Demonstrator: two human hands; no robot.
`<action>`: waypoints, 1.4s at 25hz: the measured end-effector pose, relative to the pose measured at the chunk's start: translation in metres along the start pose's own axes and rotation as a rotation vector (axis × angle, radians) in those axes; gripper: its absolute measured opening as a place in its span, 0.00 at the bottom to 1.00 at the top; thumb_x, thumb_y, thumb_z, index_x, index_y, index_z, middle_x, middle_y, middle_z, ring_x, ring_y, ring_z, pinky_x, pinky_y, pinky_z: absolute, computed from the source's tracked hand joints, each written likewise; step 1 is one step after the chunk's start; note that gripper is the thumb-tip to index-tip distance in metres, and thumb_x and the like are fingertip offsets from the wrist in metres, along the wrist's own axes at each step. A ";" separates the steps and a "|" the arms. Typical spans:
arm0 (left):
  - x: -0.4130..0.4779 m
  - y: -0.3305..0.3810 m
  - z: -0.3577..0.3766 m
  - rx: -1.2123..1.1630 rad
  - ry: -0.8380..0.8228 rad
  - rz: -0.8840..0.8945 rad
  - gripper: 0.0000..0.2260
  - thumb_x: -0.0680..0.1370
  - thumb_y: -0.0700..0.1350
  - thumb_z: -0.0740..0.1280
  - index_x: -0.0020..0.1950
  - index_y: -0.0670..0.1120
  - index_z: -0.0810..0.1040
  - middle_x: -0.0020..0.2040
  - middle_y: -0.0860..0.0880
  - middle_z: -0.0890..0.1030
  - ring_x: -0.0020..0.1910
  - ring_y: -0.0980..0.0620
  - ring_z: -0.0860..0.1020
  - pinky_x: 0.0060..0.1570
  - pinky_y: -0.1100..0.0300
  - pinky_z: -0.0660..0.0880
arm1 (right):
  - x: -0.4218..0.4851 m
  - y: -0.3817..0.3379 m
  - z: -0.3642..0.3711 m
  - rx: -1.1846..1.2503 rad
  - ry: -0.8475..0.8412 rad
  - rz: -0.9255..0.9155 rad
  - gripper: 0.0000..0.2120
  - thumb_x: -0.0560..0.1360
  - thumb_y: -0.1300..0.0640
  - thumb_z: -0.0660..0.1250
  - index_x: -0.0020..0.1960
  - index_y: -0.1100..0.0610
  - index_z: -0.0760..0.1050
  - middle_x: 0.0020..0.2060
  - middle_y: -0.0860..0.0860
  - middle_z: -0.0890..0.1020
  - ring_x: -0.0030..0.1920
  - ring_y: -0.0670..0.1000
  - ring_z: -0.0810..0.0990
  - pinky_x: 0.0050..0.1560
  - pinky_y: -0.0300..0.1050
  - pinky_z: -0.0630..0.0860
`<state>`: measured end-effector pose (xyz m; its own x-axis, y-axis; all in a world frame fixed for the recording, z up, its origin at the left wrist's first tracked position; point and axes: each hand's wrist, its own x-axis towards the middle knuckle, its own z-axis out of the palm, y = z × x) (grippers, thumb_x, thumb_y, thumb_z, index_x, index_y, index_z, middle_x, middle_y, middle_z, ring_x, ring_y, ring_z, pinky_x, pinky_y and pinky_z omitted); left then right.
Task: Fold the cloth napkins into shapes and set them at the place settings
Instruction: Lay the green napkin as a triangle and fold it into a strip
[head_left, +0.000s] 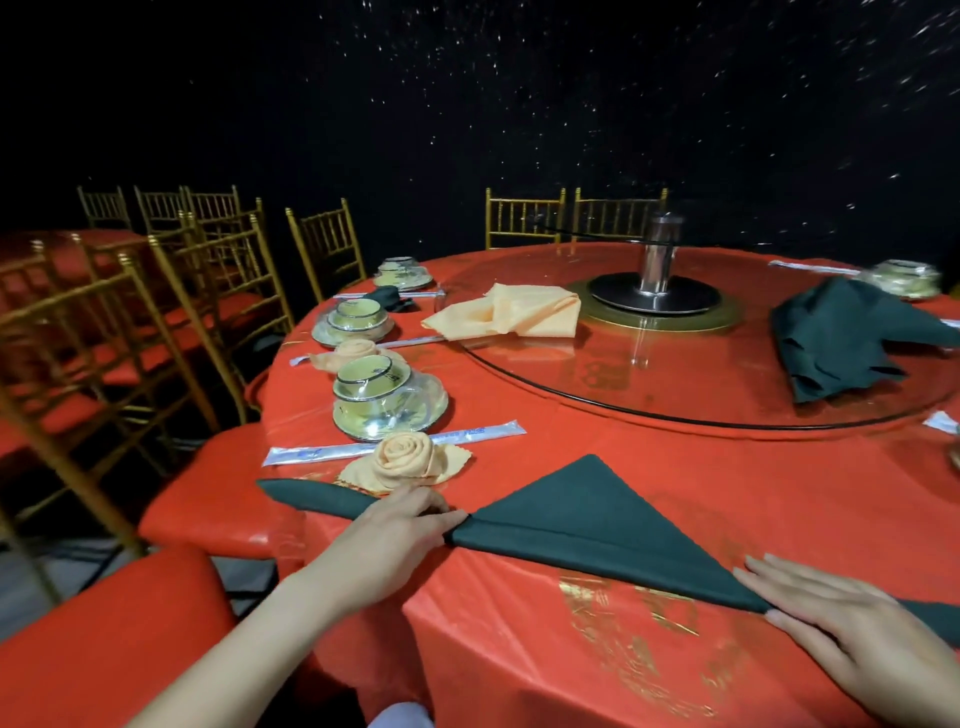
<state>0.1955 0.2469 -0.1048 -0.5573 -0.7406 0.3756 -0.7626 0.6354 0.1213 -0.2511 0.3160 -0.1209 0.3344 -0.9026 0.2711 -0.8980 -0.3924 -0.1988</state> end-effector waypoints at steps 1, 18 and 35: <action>0.000 0.002 -0.001 -0.013 -0.005 0.003 0.17 0.76 0.50 0.58 0.60 0.49 0.79 0.49 0.53 0.76 0.47 0.54 0.73 0.48 0.63 0.71 | 0.000 0.001 -0.001 -0.007 0.005 0.006 0.20 0.79 0.36 0.45 0.70 0.31 0.58 0.62 0.36 0.74 0.64 0.37 0.69 0.61 0.29 0.59; 0.090 0.118 0.065 -0.063 0.023 0.264 0.18 0.75 0.53 0.56 0.57 0.50 0.81 0.44 0.55 0.75 0.40 0.53 0.73 0.35 0.61 0.75 | -0.043 0.065 -0.063 -0.364 -0.041 0.555 0.24 0.78 0.59 0.56 0.73 0.47 0.62 0.73 0.49 0.63 0.74 0.47 0.60 0.73 0.41 0.54; 0.100 0.149 0.053 -0.090 -0.109 0.389 0.17 0.74 0.55 0.57 0.60 0.58 0.77 0.48 0.58 0.79 0.43 0.53 0.79 0.33 0.62 0.77 | -0.019 -0.043 -0.015 -0.205 -0.023 0.516 0.36 0.65 0.48 0.43 0.67 0.54 0.73 0.67 0.49 0.73 0.69 0.42 0.65 0.69 0.44 0.58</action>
<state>0.0092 0.2561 -0.0977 -0.8337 -0.4570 0.3099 -0.4591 0.8856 0.0709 -0.2234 0.3522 -0.1029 -0.1594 -0.9731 0.1660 -0.9835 0.1420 -0.1120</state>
